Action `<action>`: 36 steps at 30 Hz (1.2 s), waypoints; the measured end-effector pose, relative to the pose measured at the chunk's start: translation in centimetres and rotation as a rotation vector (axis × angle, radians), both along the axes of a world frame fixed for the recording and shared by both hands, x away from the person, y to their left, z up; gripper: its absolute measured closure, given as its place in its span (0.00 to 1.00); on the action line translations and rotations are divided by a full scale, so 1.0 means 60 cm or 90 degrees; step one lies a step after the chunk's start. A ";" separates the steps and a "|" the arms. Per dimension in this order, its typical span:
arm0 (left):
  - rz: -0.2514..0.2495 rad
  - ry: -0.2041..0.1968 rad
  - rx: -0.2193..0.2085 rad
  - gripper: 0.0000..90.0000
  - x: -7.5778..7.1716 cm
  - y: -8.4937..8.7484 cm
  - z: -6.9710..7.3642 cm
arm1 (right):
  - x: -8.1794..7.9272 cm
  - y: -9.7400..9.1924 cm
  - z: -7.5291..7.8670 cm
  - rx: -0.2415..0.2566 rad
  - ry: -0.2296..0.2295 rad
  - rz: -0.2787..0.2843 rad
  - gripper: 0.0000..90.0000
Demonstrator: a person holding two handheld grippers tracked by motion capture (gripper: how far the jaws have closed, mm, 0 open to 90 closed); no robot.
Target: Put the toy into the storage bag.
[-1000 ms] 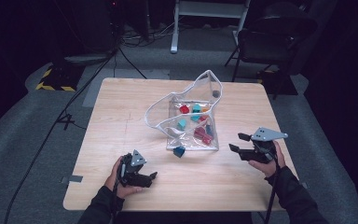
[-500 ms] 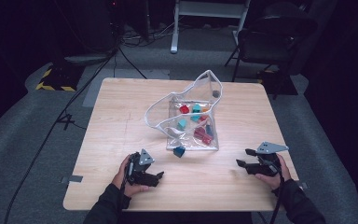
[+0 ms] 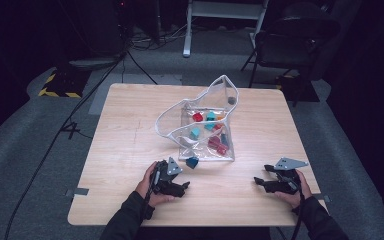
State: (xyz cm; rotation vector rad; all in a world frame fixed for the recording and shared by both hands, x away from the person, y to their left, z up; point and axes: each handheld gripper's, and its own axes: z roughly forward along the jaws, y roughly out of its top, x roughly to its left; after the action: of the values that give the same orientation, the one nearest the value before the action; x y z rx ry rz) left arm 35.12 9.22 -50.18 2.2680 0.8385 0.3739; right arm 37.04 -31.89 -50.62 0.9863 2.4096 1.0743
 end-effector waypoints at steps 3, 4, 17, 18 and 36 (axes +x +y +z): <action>-0.005 -0.004 -0.005 0.19 0.005 -0.009 0.003 | 0.000 0.001 -0.003 0.006 -0.006 -0.002 0.30; -0.004 -0.004 -0.004 0.19 0.007 -0.011 0.003 | 0.000 0.001 -0.003 0.005 -0.006 -0.003 0.30; 0.020 -0.020 -0.031 0.19 0.026 -0.035 0.015 | 0.001 0.002 -0.003 0.005 -0.005 -0.004 0.29; 0.019 -0.019 -0.038 0.19 0.027 -0.037 0.015 | 0.001 0.002 -0.002 0.005 -0.005 -0.004 0.29; 0.036 -0.031 -0.032 0.41 0.044 -0.071 0.000 | 0.001 0.002 -0.003 0.005 -0.005 -0.004 0.29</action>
State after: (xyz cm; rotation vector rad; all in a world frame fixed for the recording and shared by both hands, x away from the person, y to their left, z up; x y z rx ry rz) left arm 37.73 4.94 -50.19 2.1843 0.8783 0.4275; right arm 37.08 -31.76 -50.77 0.9899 2.3959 1.0837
